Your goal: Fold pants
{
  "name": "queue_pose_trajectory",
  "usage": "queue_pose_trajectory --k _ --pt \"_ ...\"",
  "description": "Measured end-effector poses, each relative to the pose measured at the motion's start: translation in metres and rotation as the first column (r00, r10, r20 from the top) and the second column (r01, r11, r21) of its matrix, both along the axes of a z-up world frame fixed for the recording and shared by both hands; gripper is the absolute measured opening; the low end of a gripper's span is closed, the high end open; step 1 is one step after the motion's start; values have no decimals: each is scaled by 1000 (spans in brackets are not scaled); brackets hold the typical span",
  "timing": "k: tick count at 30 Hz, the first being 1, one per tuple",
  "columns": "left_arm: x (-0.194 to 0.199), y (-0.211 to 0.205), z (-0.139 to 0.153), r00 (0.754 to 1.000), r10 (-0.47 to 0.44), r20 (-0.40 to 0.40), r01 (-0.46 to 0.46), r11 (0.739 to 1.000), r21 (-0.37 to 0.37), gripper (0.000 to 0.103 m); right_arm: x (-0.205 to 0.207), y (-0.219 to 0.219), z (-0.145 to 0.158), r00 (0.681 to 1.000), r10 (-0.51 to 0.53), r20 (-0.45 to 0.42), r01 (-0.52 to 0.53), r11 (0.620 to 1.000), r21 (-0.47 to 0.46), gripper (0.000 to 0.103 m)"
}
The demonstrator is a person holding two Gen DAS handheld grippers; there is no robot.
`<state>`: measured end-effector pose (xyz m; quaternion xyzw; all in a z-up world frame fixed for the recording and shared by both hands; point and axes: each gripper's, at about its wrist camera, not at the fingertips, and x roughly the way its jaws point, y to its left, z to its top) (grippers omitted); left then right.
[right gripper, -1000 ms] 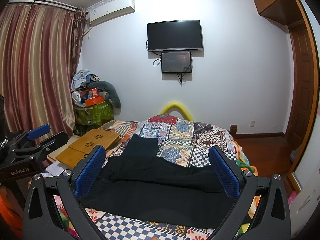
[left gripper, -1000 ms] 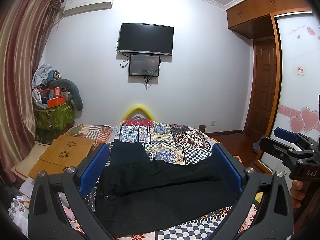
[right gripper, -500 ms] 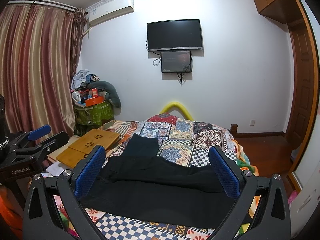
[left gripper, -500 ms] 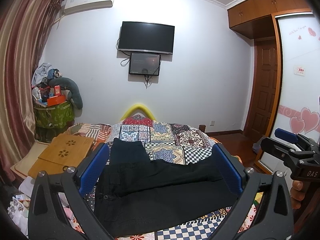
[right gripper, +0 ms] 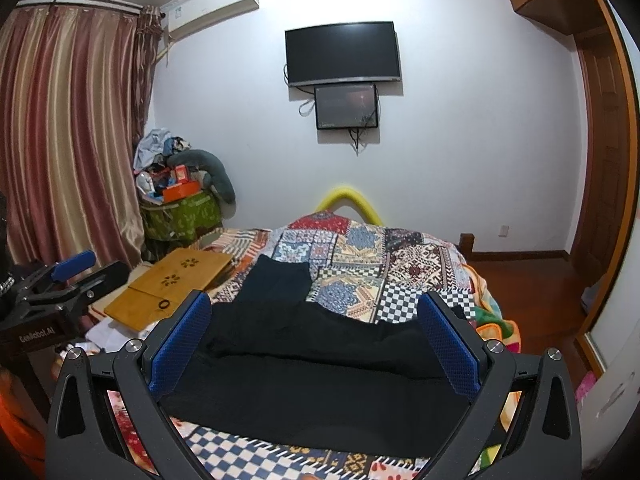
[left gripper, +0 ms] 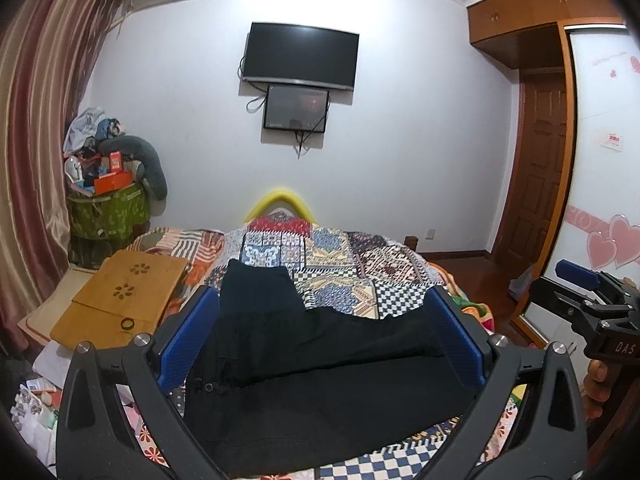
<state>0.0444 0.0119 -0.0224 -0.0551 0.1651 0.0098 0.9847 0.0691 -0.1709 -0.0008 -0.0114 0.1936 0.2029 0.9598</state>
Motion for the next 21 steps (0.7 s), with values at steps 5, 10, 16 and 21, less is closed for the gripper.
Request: queue_pose_trajectory --k 5,10,16,21 --pt "40 20 -18 997 34 -65 -34 999 12 103 34 1 -19 999 -19 -28 17 998 -56 102" --pt "96 52 -45 985 96 -144 -89 994 58 103 81 -2 -44 996 -33 -86 24 994 -109 102" --pt "161 93 -79 967 121 -223 -106 991 79 103 132 -10 -74 985 19 -170 -39 993 -116 102" --pt "208 127 -115 945 121 -304 -101 992 80 103 176 -8 -104 972 43 -229 -83 982 -169 102"
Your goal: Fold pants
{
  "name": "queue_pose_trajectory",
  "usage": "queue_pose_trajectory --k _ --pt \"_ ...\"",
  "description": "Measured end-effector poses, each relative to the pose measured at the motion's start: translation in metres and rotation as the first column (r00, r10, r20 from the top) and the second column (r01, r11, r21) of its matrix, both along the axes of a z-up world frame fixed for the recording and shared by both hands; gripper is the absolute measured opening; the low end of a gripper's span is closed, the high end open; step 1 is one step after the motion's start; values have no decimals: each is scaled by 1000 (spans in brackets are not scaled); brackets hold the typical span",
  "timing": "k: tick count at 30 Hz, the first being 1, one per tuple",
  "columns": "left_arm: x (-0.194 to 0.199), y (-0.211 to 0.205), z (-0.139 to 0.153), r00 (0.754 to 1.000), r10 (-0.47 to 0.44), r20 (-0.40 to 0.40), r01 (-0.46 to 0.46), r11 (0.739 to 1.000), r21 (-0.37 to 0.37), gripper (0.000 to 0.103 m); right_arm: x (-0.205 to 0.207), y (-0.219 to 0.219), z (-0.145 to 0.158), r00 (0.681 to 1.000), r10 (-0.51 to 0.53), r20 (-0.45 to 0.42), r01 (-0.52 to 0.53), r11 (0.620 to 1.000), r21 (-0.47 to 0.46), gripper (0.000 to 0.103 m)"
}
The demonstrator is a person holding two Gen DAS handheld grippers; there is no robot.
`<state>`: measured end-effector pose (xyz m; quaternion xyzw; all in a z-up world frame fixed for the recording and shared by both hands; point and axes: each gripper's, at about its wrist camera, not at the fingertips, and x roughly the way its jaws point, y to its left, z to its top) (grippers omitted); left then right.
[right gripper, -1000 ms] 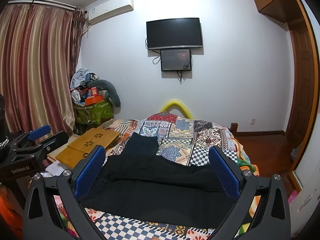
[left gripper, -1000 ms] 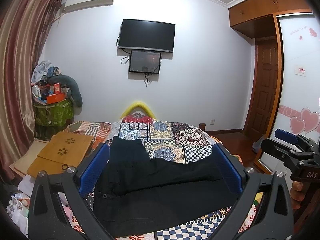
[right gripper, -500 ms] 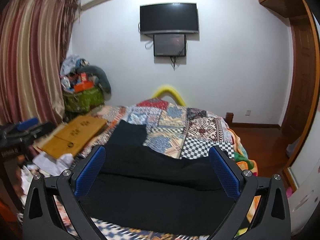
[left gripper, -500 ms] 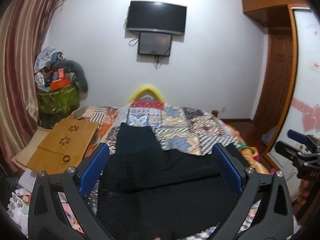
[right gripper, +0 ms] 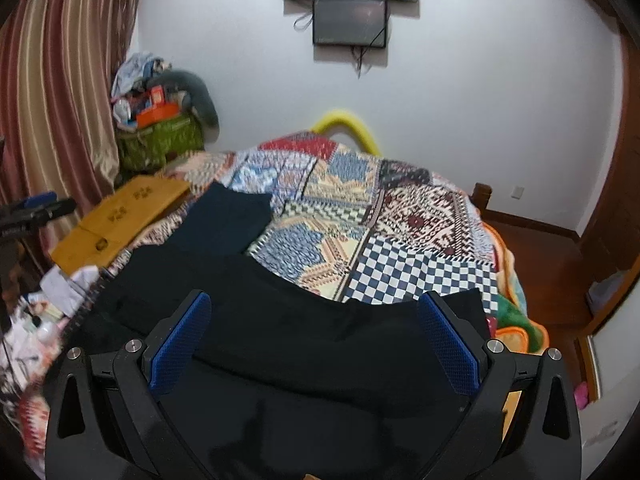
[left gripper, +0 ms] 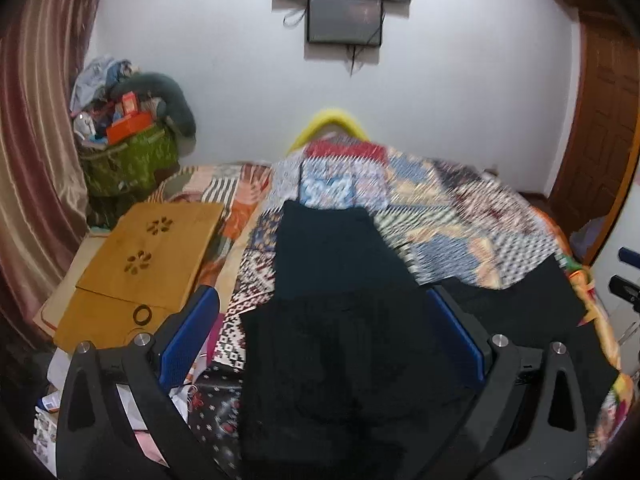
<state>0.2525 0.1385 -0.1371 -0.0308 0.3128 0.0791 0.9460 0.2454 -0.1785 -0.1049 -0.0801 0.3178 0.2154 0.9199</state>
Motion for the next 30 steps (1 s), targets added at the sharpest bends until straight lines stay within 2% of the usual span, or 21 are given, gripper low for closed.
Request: queue_pose_trajectory --k 5,9,12,17,19,21,23,25,27,28,29,30 --pt "43 31 -52 991 27 -128 -28 1000 1 102 41 8 -29 997 30 -74 -35 997 -73 102" --pt "69 52 -99 968 33 -250 -37 999 -11 89 78 13 -53 985 40 -167 -57 994 -94 101" --pt "89 63 -131 949 38 -314 -43 999 -10 86 103 16 -71 971 52 -234 -80 990 -114 100" --pt "115 77 -160 925 43 -378 -71 996 -60 80 135 24 -96 943 96 -320 -139 984 -115 92" --pt "125 81 -168 917 59 -394 -95 993 -71 80 144 29 -104 932 116 -344 -167 978 -123 92" --pt "133 82 -175 914 65 -400 -107 991 -84 79 150 38 -116 905 160 -394 -227 966 -128 92" --pt "137 79 -179 913 77 -400 -117 990 -77 79 150 46 -129 884 183 -431 -270 951 -150 91" --pt "136 76 -180 915 83 -395 -115 992 -57 76 150 48 -134 888 185 -420 -267 953 -144 91" --pt "132 72 -178 917 97 -387 -112 994 -17 61 152 47 -133 879 200 -432 -265 960 -96 74" --pt "131 71 -176 917 103 -384 -113 994 -4 56 152 46 -133 881 193 -431 -252 964 -83 72" --pt "129 71 -175 916 112 -385 -115 993 15 44 151 46 -132 883 190 -429 -245 966 -77 68" --pt "127 72 -174 914 125 -387 -122 992 33 33 148 46 -132 885 199 -422 -251 966 -69 59"
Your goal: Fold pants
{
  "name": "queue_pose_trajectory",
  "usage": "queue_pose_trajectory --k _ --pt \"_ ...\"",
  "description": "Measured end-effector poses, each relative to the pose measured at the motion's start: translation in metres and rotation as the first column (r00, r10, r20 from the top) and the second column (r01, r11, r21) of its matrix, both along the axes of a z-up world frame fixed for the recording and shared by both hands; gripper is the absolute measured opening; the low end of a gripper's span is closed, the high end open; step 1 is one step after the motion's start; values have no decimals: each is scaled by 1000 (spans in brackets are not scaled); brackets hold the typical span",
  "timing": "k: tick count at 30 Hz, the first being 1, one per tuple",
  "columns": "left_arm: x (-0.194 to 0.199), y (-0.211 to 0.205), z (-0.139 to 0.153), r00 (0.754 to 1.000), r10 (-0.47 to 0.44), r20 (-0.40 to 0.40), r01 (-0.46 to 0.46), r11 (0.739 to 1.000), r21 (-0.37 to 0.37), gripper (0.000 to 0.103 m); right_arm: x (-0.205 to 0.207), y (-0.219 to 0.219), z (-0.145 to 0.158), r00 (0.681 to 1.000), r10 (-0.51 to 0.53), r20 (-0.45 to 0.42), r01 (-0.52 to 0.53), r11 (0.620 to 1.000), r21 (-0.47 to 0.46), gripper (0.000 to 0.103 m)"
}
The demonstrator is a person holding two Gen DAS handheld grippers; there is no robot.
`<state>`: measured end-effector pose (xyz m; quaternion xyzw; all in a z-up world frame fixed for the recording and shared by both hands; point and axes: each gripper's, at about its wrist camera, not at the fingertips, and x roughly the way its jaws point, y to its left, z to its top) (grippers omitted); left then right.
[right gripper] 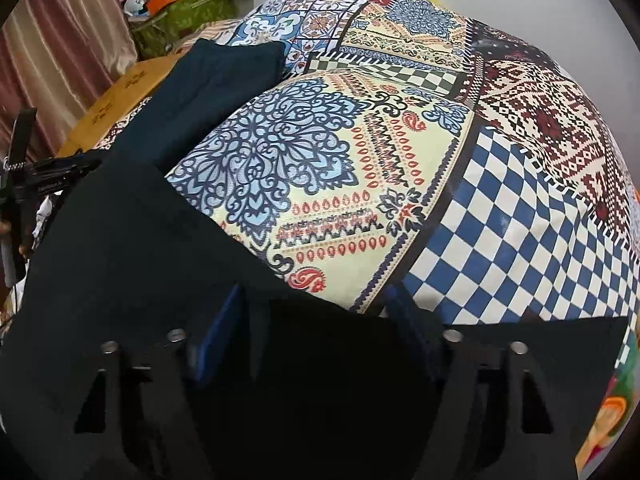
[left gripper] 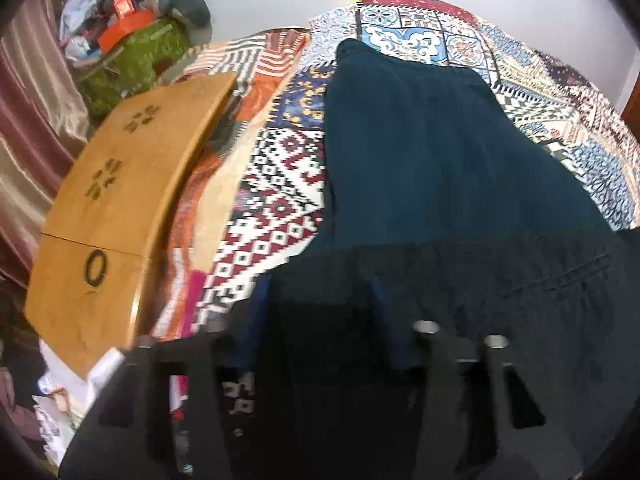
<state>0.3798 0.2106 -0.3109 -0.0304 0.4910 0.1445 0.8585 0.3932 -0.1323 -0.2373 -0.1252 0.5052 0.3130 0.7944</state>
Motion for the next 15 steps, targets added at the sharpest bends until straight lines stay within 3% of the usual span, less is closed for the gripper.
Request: queue_pose_trajectory --k 1,3,5,10,15 --pt "-2 3 2 1000 -1 -2 1 1000 -10 31 -3 0 1 1000 6 2 -6 1000 9 53" --pt "-4 6 4 1000 -17 -8 17 1000 -22 24 -7 2 2 1000 16 -13 -16 999 30 19" --pt "-5 6 8 1000 -24 -13 24 999 -22 20 -13 6 3 1000 17 -18 -16 1000 25 8" --pt "-16 6 37 999 -21 42 23 999 -30 15 -14 16 15 998 -23 59 24 1000 -18 5" --pt "-33 10 75 994 -22 111 28 998 -61 13 -16 2 50 985 -86 150 82 996 33 5"
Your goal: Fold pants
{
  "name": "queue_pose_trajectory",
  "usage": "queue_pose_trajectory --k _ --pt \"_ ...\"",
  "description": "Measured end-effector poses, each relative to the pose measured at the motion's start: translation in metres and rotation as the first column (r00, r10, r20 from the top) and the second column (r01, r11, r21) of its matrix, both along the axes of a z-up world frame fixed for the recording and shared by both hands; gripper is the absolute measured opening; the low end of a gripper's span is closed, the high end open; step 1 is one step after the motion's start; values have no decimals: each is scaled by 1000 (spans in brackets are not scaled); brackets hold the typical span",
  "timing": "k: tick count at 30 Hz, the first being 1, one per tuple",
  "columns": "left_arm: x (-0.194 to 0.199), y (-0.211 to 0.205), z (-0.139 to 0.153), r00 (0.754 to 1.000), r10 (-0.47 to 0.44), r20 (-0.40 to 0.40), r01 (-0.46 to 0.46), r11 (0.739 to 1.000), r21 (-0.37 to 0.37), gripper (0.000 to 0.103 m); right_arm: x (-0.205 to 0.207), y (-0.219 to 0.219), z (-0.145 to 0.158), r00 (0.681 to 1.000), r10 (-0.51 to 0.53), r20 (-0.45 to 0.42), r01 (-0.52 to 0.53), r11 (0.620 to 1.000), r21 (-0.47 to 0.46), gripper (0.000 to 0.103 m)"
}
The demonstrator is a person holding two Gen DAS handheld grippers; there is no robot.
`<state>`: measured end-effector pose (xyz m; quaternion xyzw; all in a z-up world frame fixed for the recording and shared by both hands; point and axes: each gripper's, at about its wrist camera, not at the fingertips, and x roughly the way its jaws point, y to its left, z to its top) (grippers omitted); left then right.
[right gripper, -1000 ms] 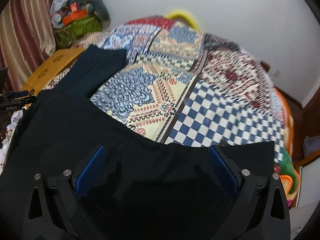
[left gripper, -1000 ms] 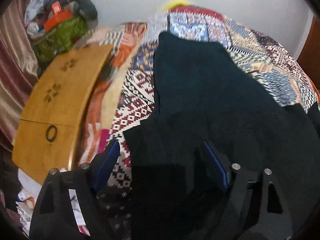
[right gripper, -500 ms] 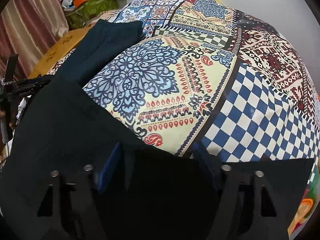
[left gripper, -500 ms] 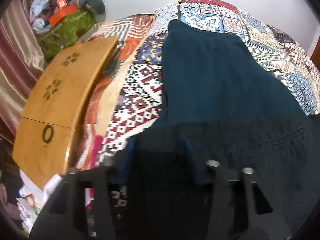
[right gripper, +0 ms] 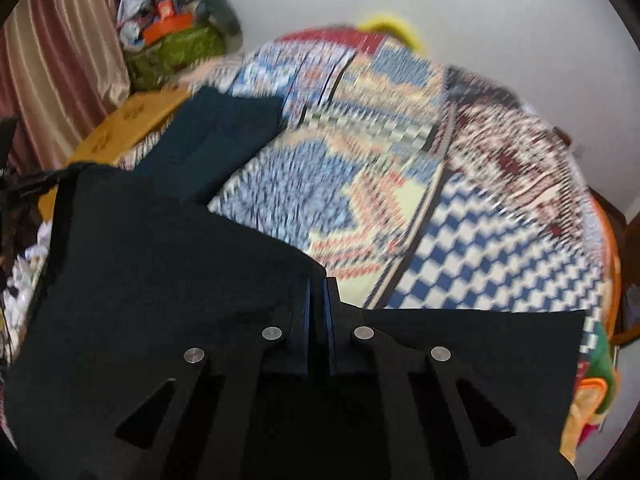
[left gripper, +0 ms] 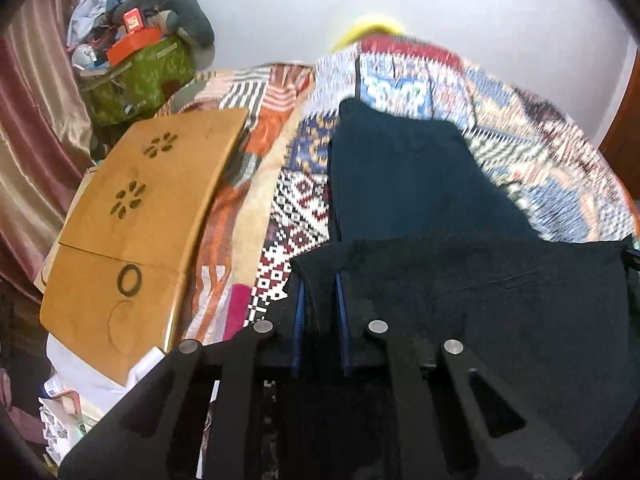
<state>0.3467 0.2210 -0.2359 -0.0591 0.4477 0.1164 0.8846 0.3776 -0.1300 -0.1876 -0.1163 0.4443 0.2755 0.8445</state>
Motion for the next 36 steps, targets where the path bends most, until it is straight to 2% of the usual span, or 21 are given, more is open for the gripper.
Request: queue_pose_trajectory --k 2,4,7,9,18,25,29,36 --pt "-10 -1 16 999 3 32 -3 1000 0 8 -6 -6 17 1000 -13 26 12 1000 21 5" --pt "-23 -4 31 998 7 64 -7 1000 5 8 -18 -8 31 999 -17 49 15 999 35 5" --pt "-47 -16 47 995 -12 101 6 998 63 8 -41 -12 49 996 -11 86 7 999 49 5" --pt "-65 -23 55 993 -21 116 12 997 71 8 -62 -16 61 994 -2 113 -5 998 60 5" --pt "-163 -39 79 985 -29 173 10 994 108 8 -149 -41 85 990 17 143 -35 992 118 5" --pt "-226 -44 67 984 8 176 -26 994 104 8 -200 -55 76 993 27 111 -45 986 158 5" --pt "-250 -51 48 989 20 145 -33 995 89 8 -220 -60 62 998 27 65 -38 983 178 5" --pt "-275 -52 11 997 61 50 -61 998 1 8 -244 -69 31 1000 -2 -23 7 979 202 7"
